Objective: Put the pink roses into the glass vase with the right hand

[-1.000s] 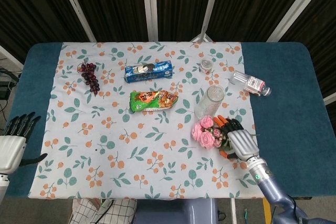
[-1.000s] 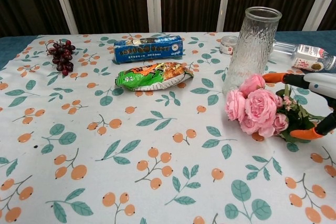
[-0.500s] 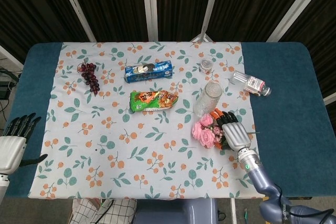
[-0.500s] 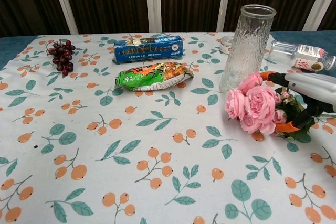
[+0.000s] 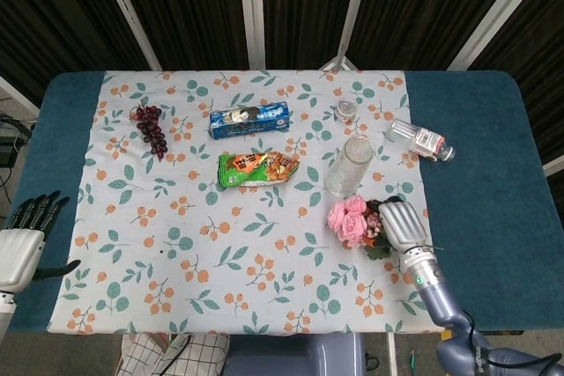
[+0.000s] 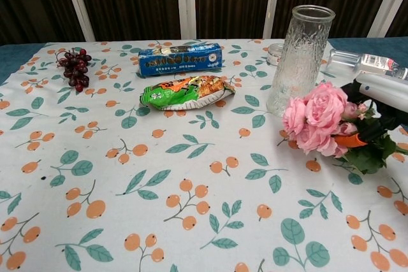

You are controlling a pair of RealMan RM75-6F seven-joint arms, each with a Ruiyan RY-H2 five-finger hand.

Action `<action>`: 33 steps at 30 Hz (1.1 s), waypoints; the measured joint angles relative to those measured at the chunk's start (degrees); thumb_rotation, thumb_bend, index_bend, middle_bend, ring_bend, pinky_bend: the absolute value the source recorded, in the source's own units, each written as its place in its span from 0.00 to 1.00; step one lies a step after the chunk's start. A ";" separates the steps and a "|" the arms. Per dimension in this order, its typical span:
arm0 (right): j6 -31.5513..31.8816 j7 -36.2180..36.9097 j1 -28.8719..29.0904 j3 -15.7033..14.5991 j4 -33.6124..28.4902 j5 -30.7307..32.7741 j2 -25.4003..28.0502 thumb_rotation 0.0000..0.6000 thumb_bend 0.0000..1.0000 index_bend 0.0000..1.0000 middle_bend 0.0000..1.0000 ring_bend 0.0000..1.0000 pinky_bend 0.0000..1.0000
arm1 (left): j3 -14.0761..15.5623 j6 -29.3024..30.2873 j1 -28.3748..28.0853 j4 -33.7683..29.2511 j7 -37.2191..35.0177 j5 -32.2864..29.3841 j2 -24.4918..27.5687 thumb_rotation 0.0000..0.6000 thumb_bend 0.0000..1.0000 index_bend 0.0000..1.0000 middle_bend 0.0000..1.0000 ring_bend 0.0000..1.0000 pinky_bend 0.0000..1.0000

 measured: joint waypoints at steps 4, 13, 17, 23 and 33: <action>1.34 1.46 -0.84 0.06 -3.18 -0.40 2.19 1.00 0.32 0.53 0.51 0.52 0.32 | 0.00 -0.08 -0.01 -0.15 -0.11 -0.07 0.07 1.00 0.00 0.00 0.00 0.00 0.00; 6.10 7.14 -2.81 4.75 -11.59 1.68 8.79 1.00 0.32 0.53 0.51 0.52 0.32 | 0.02 0.02 0.04 -0.34 -0.37 0.00 0.17 1.00 0.00 0.00 0.00 0.00 0.00; 10.60 9.60 -3.33 10.29 -13.59 4.33 10.05 1.00 0.32 0.53 0.51 0.52 0.32 | 0.07 0.01 0.02 -0.35 -0.35 0.13 0.14 1.00 0.00 0.00 0.00 0.00 0.00; 16.08 16.96 -2.63 20.98 -15.38 8.25 10.48 1.00 0.32 0.50 0.51 0.51 0.32 | 0.06 -0.10 -0.03 -0.35 -0.39 0.12 0.06 1.00 0.00 0.00 0.00 0.00 0.00; 16.33 31.28 4.36 36.49 -16.34 20.80 7.43 1.00 0.32 0.49 0.51 0.49 0.32 | 0.11 -0.34 -0.07 -0.50 -0.53 -0.05 0.15 1.00 0.00 0.00 0.00 0.00 0.00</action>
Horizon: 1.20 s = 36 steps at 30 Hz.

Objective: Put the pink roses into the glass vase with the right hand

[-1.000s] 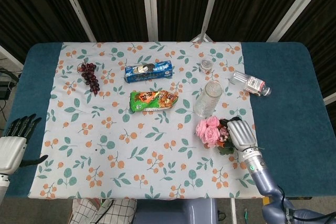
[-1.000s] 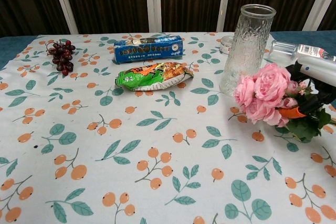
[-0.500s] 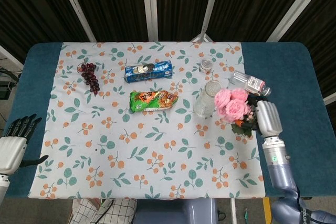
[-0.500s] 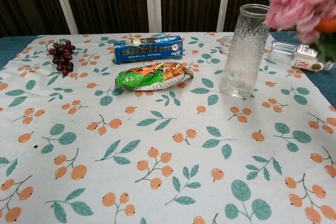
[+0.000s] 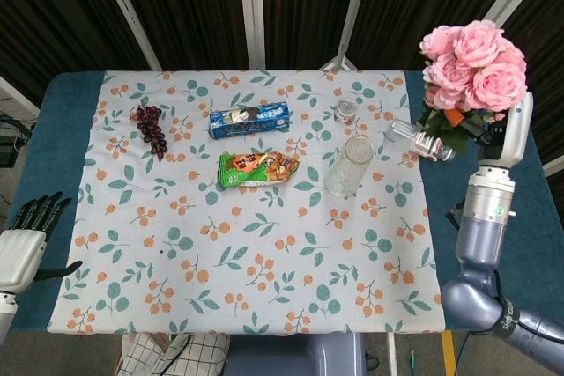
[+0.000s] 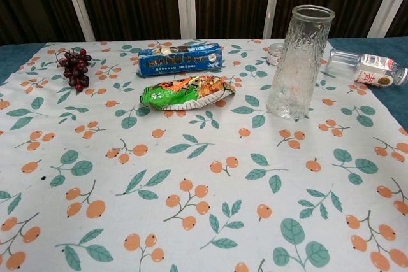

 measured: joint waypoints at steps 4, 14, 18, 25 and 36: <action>-1.08 1.39 3.96 2.49 1.83 3.82 -2.41 1.00 0.32 0.49 0.51 0.49 0.32 | 0.05 -0.13 0.04 0.00 -0.13 -0.14 0.10 1.00 0.00 0.00 0.00 0.00 0.00; -1.70 1.45 9.18 3.19 4.27 8.29 -7.88 1.00 0.32 0.49 0.51 0.49 0.32 | 0.09 -0.53 -0.04 -0.11 -0.56 -0.35 0.31 1.00 0.00 0.00 0.00 0.00 0.00; -0.60 1.19 9.57 2.06 3.81 8.01 -9.16 1.00 0.32 0.49 0.51 0.49 0.32 | 0.05 -0.70 -0.07 -0.14 -0.86 -0.52 0.39 1.00 0.00 0.00 0.00 0.00 0.00; -0.58 0.56 10.85 1.12 5.56 8.22 -11.20 1.00 0.32 0.48 0.51 0.48 0.32 | 0.07 -0.81 -0.07 -0.22 -1.08 -0.62 0.51 1.00 0.00 0.00 0.00 0.00 0.00; -1.39 1.75 10.82 -0.39 9.11 8.59 -13.56 1.00 0.32 0.48 0.51 0.48 0.32 | 0.05 -0.97 -0.12 -0.35 -0.69 -0.80 0.44 1.00 0.00 0.00 0.00 0.00 0.00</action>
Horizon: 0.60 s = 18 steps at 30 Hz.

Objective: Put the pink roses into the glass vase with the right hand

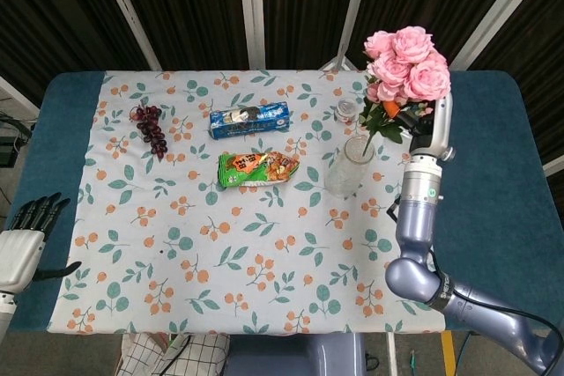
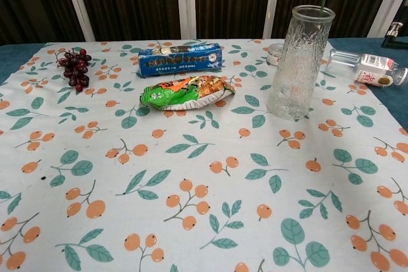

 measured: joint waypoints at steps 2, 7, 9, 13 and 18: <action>-0.13 0.07 0.04 -0.31 0.34 -0.02 -0.41 1.00 0.32 0.47 0.51 0.48 0.32 | -0.01 0.01 0.01 -0.01 0.02 -0.03 0.01 1.00 0.00 0.00 0.00 0.00 0.00; -0.33 0.36 -0.11 -1.02 1.24 0.03 -1.32 1.00 0.32 0.46 0.51 0.48 0.32 | -0.01 -0.17 -0.02 -0.08 -0.07 -0.19 0.06 1.00 0.00 0.00 0.00 0.00 0.00; -0.46 0.39 -0.33 -1.45 1.56 0.06 -1.57 1.00 0.32 0.46 0.50 0.47 0.32 | -0.01 -0.25 -0.05 -0.14 -0.20 -0.21 0.10 1.00 0.00 0.00 0.00 0.00 0.00; -0.82 0.36 -1.43 -2.50 1.92 0.38 -1.75 1.00 0.32 0.46 0.50 0.47 0.32 | 0.02 -0.36 -0.10 -0.21 -0.46 -0.13 0.20 1.00 0.00 0.00 0.00 0.00 0.00; -0.99 0.19 -3.12 -4.11 1.50 0.13 -1.60 1.00 0.32 0.45 0.50 0.47 0.32 | 0.11 -0.45 -0.20 -0.28 -0.59 0.15 0.25 1.00 0.00 0.00 0.00 0.00 0.00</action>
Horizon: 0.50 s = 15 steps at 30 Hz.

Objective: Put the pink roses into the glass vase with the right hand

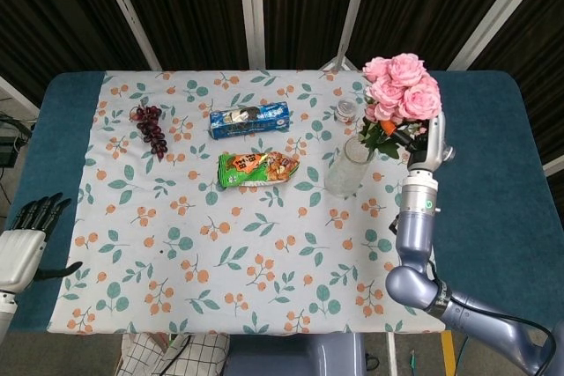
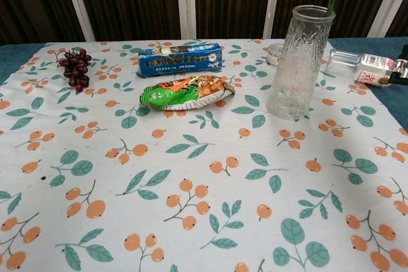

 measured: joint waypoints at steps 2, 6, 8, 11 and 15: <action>-0.06 -0.08 -0.82 -0.73 -0.37 -0.23 0.14 1.00 0.32 0.45 0.50 0.47 0.32 | 0.00 0.06 -0.01 0.00 0.00 0.08 -0.01 1.00 0.00 0.00 0.00 0.00 0.00; -0.12 -0.13 -2.13 -1.63 -0.88 -0.48 0.38 1.00 0.32 0.45 0.50 0.47 0.32 | 0.04 0.05 -0.01 0.02 0.08 0.12 -0.07 1.00 0.00 0.00 0.00 0.00 0.00; -0.19 -0.08 -2.69 -2.08 -1.19 -0.66 0.42 1.00 0.32 0.45 0.50 0.47 0.32 | 0.02 0.08 -0.02 0.03 0.20 0.12 -0.12 1.00 0.00 0.00 0.00 0.00 0.00; -0.48 -0.08 -2.89 -2.34 -1.39 -0.83 0.21 1.00 0.32 0.45 0.50 0.47 0.32 | 0.04 0.06 -0.01 -0.02 0.34 0.08 -0.17 1.00 0.00 0.00 0.00 0.00 0.00; -0.76 -0.33 -2.30 -2.17 -1.27 -1.09 -0.54 1.00 0.32 0.45 0.50 0.47 0.32 | 0.00 0.07 0.00 -0.09 0.41 -0.04 -0.18 1.00 0.00 0.00 0.00 0.00 0.00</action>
